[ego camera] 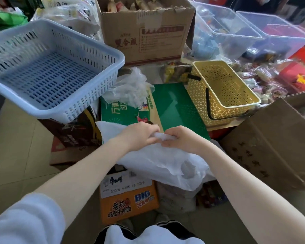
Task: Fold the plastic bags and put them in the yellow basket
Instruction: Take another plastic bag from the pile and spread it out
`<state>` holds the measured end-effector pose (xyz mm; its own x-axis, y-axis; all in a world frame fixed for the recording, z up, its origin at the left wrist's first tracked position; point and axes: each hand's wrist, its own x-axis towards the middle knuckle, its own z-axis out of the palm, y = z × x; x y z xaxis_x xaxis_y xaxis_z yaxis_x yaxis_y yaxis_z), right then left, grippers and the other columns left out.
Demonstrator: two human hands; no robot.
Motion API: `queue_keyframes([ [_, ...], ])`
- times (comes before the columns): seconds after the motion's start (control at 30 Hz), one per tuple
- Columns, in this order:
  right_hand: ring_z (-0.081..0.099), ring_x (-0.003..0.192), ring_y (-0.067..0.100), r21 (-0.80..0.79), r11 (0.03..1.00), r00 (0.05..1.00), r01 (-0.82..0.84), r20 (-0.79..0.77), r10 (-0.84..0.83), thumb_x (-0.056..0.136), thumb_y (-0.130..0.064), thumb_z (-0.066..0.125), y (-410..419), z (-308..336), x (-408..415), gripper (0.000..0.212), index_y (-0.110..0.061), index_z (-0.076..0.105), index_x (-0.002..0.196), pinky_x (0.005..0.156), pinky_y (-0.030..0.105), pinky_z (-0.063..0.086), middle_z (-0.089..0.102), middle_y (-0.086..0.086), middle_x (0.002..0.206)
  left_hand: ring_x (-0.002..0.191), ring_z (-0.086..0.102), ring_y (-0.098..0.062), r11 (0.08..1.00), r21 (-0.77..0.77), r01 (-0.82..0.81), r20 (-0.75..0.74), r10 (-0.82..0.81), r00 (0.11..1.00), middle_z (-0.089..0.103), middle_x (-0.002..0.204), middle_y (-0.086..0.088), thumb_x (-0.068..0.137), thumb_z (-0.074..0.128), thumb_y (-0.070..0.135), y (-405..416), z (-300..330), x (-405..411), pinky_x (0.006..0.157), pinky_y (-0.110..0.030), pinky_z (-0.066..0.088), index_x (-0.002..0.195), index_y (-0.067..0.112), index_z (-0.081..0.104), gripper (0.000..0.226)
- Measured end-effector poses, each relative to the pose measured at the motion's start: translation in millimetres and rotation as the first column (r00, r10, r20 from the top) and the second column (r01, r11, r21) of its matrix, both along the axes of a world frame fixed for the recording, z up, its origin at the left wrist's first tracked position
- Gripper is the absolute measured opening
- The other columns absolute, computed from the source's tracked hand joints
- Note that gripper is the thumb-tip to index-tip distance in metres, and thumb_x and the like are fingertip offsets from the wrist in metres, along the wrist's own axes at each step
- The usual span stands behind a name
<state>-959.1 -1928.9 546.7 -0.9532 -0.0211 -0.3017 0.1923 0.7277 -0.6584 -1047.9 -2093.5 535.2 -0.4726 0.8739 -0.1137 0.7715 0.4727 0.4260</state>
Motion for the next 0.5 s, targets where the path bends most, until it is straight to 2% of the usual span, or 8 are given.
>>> queue_keyframes([
  [0.07, 0.039, 0.053, 0.005, 0.075, 0.997, 0.999, -0.01, 0.034, 0.008, 0.081, -0.016, 0.068, 15, -3, 8, 0.037, -0.032, 0.045, 0.058, 0.052, 0.021, 0.03, 0.044, -0.01, 0.058, 0.068, 0.049, -0.022, 0.999, 0.036, -0.03, 0.024, 0.03, 0.999, 0.051, 0.065, 0.005, 0.092, 0.053, 0.036, 10, -7, 0, 0.058, -0.031, 0.035, 0.067, 0.022, 0.044, 0.03],
  [0.13, 0.038, 0.053, 0.006, 0.192, 0.981, 0.995, -0.033, 0.102, 0.013, 0.078, -0.016, 0.068, 37, -9, 23, 0.037, -0.03, 0.04, 0.058, 0.051, 0.023, 0.029, 0.043, -0.01, 0.059, 0.065, 0.048, -0.019, 0.993, 0.102, -0.066, 0.057, 0.061, 0.997, 0.048, 0.062, 0.007, 0.092, 0.054, 0.033, 11, -13, 0, 0.057, -0.03, 0.034, 0.067, 0.018, 0.047, 0.03],
  [0.2, 0.033, 0.053, 0.008, 0.264, 0.964, 0.991, -0.025, 0.134, -0.011, 0.076, -0.016, 0.068, 62, -19, 38, 0.035, -0.02, 0.038, 0.058, 0.05, 0.023, 0.024, 0.038, -0.007, 0.059, 0.063, 0.049, -0.016, 0.983, 0.142, -0.112, 0.107, 0.098, 0.989, 0.052, 0.063, 0.005, 0.09, 0.058, 0.031, 6, -19, -1, 0.058, -0.029, 0.036, 0.073, 0.013, 0.055, 0.024],
  [0.27, 0.038, 0.056, 0.008, 0.221, 0.973, 0.989, 0.062, 0.119, -0.09, 0.076, -0.019, 0.07, 84, -25, 48, 0.028, -0.017, 0.047, 0.061, 0.053, 0.021, 0.028, 0.044, -0.006, 0.06, 0.056, 0.045, -0.01, 0.974, 0.155, -0.168, 0.168, 0.142, 0.976, 0.048, 0.058, 0.007, 0.086, 0.063, 0.03, -3, -24, -2, 0.057, -0.029, 0.034, 0.067, 0.019, 0.051, 0.024],
  [0.37, 0.052, 0.068, 0.013, -0.041, 0.949, 0.946, 0.311, 0.109, -0.305, 0.079, -0.022, 0.072, 105, -25, 51, 0.013, -0.014, 0.062, 0.075, 0.067, 0.026, 0.04, 0.06, 0.002, 0.073, 0.051, 0.041, -0.005, 0.948, 0.187, -0.256, 0.215, 0.214, 0.953, 0.042, 0.053, 0.008, 0.085, 0.065, 0.027, -11, -27, 0, 0.055, -0.026, 0.029, 0.063, 0.024, 0.048, 0.028],
  [0.4, 0.054, 0.073, 0.016, -0.189, 0.896, 0.914, 0.402, 0.138, -0.381, 0.082, -0.022, 0.069, 108, -23, 50, 0.015, -0.012, 0.06, 0.077, 0.07, 0.029, 0.044, 0.06, 0.006, 0.079, 0.051, 0.042, -0.006, 0.934, 0.211, -0.288, 0.219, 0.242, 0.945, 0.041, 0.053, 0.008, 0.085, 0.065, 0.026, -11, -27, 0, 0.054, -0.025, 0.028, 0.064, 0.023, 0.048, 0.028],
  [0.43, 0.057, 0.076, 0.019, -0.378, 0.787, 0.873, 0.487, 0.202, -0.443, 0.085, -0.022, 0.066, 109, -21, 48, 0.015, -0.011, 0.056, 0.08, 0.071, 0.031, 0.049, 0.06, 0.01, 0.085, 0.052, 0.042, -0.006, 0.918, 0.238, -0.318, 0.217, 0.269, 0.939, 0.041, 0.053, 0.007, 0.085, 0.064, 0.027, -9, -27, 1, 0.053, -0.023, 0.026, 0.064, 0.022, 0.048, 0.027],
  [0.5, 0.065, 0.076, 0.021, -0.704, 0.381, 0.779, 0.599, 0.403, -0.481, 0.09, -0.019, 0.058, 109, -16, 42, 0.013, -0.009, 0.051, 0.088, 0.064, 0.026, 0.057, 0.06, 0.015, 0.093, 0.054, 0.043, -0.006, 0.886, 0.276, -0.373, 0.199, 0.327, 0.924, 0.042, 0.054, 0.006, 0.087, 0.062, 0.028, -7, -25, 1, 0.053, -0.023, 0.028, 0.068, 0.02, 0.05, 0.024],
])
